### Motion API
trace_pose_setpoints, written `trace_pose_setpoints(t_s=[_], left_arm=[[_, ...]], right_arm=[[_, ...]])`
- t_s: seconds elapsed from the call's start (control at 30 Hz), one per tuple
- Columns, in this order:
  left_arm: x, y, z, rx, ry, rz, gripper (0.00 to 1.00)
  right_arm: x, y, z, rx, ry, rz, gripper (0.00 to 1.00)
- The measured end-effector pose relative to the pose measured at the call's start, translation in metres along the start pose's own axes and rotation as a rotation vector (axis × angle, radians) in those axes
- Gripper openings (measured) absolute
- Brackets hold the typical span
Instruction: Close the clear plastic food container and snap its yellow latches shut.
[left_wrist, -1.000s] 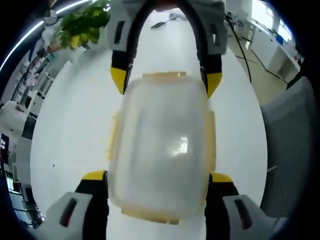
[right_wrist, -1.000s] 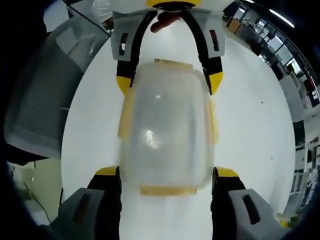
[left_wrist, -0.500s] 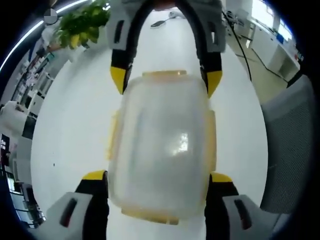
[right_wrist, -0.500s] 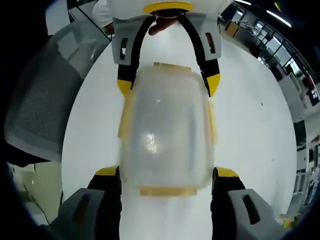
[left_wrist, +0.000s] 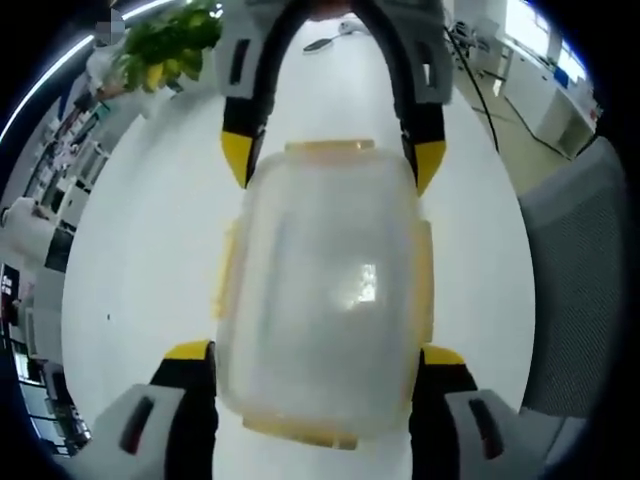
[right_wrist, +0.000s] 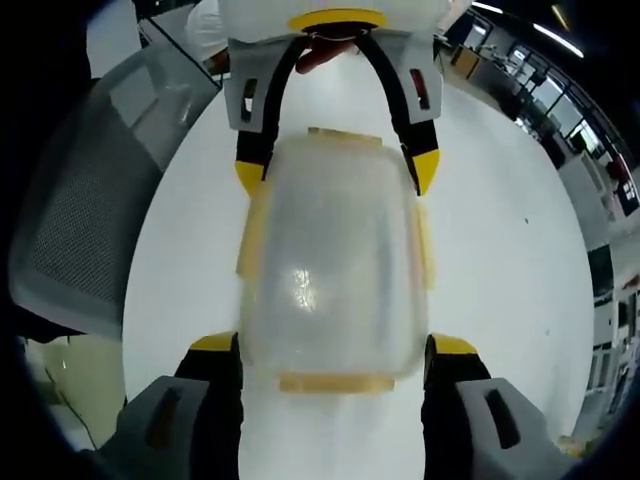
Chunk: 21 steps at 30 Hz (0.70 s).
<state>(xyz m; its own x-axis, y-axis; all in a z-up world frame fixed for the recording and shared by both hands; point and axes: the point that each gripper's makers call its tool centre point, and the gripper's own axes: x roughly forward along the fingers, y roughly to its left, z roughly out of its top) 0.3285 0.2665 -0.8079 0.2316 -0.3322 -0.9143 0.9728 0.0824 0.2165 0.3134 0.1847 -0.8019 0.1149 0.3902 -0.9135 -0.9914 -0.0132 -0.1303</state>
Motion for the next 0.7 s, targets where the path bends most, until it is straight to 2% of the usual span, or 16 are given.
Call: trace_pose_setpoints(t_s=[0.4, 0.7], left_arm=[[-0.008, 0.006, -0.027, -0.019, 0.011, 0.011, 0.77], [-0.016, 0.017, -0.054, -0.014, 0.013, 0.01, 0.77]], right_arm=[[0.011, -0.005, 0.026, -0.02, 0.012, 0.007, 0.71], [0.024, -0.014, 0.052, -0.009, 0.021, 0.002, 0.71]])
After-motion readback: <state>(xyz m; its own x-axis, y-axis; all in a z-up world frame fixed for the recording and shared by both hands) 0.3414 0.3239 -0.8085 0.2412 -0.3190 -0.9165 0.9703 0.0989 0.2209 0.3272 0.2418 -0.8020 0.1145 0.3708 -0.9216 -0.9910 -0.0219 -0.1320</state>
